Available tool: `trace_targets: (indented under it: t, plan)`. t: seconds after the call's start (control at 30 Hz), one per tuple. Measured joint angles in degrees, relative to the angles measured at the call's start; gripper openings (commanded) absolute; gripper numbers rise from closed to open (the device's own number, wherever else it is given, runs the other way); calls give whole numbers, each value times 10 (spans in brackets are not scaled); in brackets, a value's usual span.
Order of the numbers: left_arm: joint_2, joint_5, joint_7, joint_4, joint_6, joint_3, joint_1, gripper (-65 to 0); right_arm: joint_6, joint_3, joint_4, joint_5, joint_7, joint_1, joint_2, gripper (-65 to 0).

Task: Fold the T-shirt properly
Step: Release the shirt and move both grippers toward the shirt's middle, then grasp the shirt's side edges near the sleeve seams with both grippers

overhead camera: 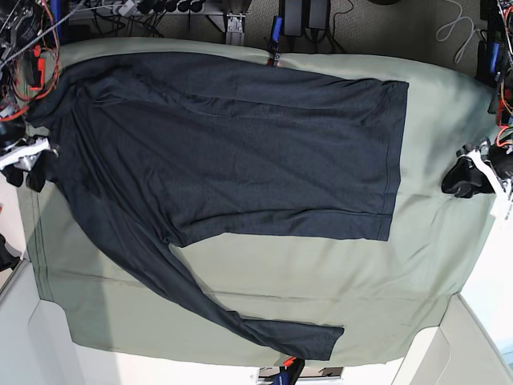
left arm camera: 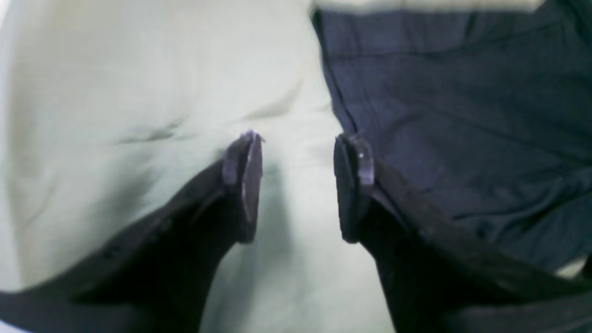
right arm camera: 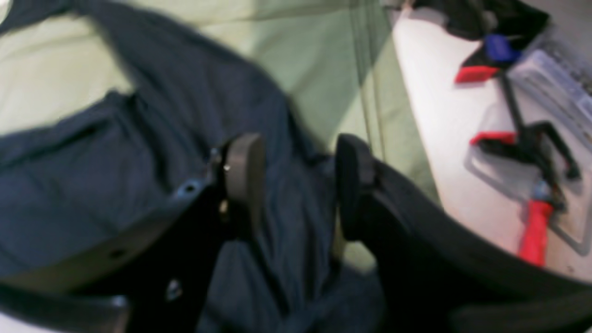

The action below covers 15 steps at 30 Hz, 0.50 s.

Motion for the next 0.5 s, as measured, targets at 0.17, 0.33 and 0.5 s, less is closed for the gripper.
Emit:
trace_targets:
  t: [0.17,0.33,0.5]
  plan:
    - [1,93,-58,-19,-1,113,-80,-359,2,-12,-132,-37,12,109,15,-390]
    - [11,143,-103,-110,-2,181,-163,-336,-2,-12,-274,-52,19,186,38,-390]
    - [56,150,-127,-234,0,206,-271,-325,0,-15,-368,-64,34,241,41,-390]
